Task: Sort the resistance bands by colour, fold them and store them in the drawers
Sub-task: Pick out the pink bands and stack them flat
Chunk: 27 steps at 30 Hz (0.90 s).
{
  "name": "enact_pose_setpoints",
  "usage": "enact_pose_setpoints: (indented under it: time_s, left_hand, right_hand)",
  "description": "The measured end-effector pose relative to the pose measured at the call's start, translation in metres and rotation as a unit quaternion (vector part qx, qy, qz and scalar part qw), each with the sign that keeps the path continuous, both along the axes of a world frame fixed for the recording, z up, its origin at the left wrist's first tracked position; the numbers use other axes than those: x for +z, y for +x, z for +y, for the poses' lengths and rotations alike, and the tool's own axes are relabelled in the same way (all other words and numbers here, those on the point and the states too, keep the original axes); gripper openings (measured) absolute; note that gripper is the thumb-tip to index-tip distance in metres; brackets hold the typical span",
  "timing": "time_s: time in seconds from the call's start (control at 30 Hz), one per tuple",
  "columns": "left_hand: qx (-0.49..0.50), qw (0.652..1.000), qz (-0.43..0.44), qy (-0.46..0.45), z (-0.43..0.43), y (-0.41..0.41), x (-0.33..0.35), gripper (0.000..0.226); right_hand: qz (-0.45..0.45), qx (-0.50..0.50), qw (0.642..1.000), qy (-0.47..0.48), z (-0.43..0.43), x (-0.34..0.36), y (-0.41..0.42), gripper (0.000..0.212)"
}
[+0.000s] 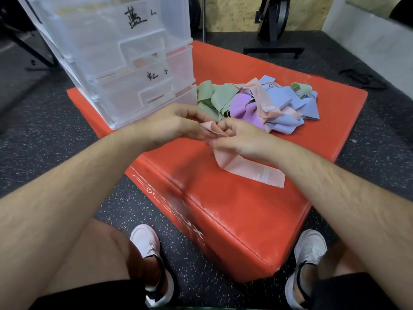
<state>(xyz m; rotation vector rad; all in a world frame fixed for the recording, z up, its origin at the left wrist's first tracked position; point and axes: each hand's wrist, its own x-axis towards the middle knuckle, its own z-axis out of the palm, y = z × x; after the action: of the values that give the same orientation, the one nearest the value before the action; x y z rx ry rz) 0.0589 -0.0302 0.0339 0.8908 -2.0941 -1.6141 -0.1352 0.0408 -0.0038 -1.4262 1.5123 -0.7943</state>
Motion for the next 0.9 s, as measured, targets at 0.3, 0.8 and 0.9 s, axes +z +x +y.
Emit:
enact_pose_setpoints:
  time_s: [0.3, 0.8, 0.9]
  left_hand:
    - [0.111, 0.983, -0.096, -0.11, -0.002, 0.003, -0.023, 0.021]
    - [0.197, 0.932, -0.258, -0.163, -0.005, 0.03, -0.084, 0.023]
    - [0.198, 0.922, -0.276, -0.184, -0.001, 0.031, -0.085, 0.025]
  right_hand:
    - [0.115, 0.05, 0.992, 0.027, 0.005, 0.017, -0.012, 0.03]
    - [0.272, 0.048, 0.953, 0.127, 0.035, 0.0, -0.103, 0.021]
    - [0.282, 0.028, 0.95, 0.131, 0.043, -0.008, -0.117, 0.015]
